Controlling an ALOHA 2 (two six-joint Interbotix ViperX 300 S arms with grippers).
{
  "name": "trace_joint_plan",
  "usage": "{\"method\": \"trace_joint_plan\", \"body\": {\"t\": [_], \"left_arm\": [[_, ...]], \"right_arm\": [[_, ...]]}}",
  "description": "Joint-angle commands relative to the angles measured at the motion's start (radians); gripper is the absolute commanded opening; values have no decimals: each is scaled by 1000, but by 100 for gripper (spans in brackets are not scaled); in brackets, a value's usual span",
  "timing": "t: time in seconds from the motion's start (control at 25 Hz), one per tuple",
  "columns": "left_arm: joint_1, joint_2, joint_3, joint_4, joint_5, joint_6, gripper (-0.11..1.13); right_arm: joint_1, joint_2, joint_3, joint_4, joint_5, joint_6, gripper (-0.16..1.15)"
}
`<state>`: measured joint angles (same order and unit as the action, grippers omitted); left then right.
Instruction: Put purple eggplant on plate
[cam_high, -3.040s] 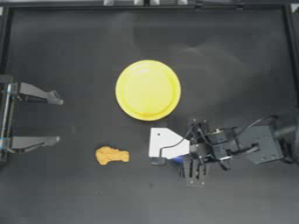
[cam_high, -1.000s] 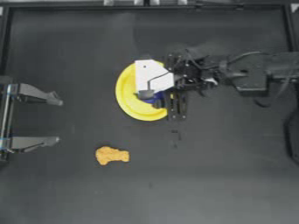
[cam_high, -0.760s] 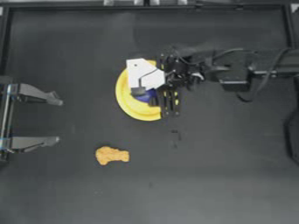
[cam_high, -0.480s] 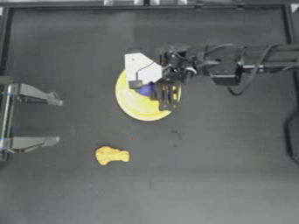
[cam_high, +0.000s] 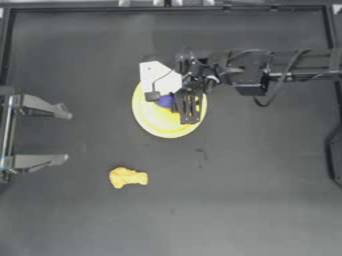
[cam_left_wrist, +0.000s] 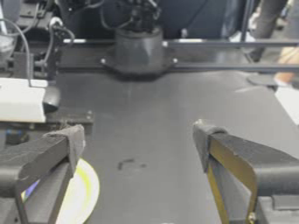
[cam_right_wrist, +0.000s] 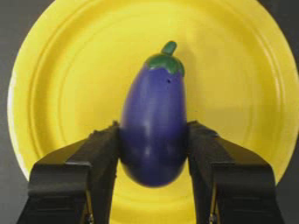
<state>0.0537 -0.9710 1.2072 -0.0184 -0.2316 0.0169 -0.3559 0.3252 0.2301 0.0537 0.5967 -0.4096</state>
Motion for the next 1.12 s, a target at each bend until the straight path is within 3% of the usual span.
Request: {"method": "trace_joint_plan", "body": {"t": [0.04, 0.12, 0.2, 0.32, 0.88, 1.12], "left_arm": [[5, 17, -12, -2, -3, -2, 103], [5, 17, -12, 0, -2, -2, 103], [5, 17, -12, 0, -3, -2, 103], [5, 17, -9, 0, -2, -2, 103], [6, 17, -8, 0, -2, -2, 103], [15, 17, -6, 0, -2, -2, 103]], "right_arm": [[-3, -17, -35, 12, 14, -2, 79], [-6, -14, -43, 18, 28, 0, 98], [-9, -12, -49, 28, 34, -2, 106], [-9, -14, -54, 29, 37, -2, 100], [-25, -101, -49, 25, 48, 0, 100], [-23, -195, -3, 74, 35, -11, 100]]}}
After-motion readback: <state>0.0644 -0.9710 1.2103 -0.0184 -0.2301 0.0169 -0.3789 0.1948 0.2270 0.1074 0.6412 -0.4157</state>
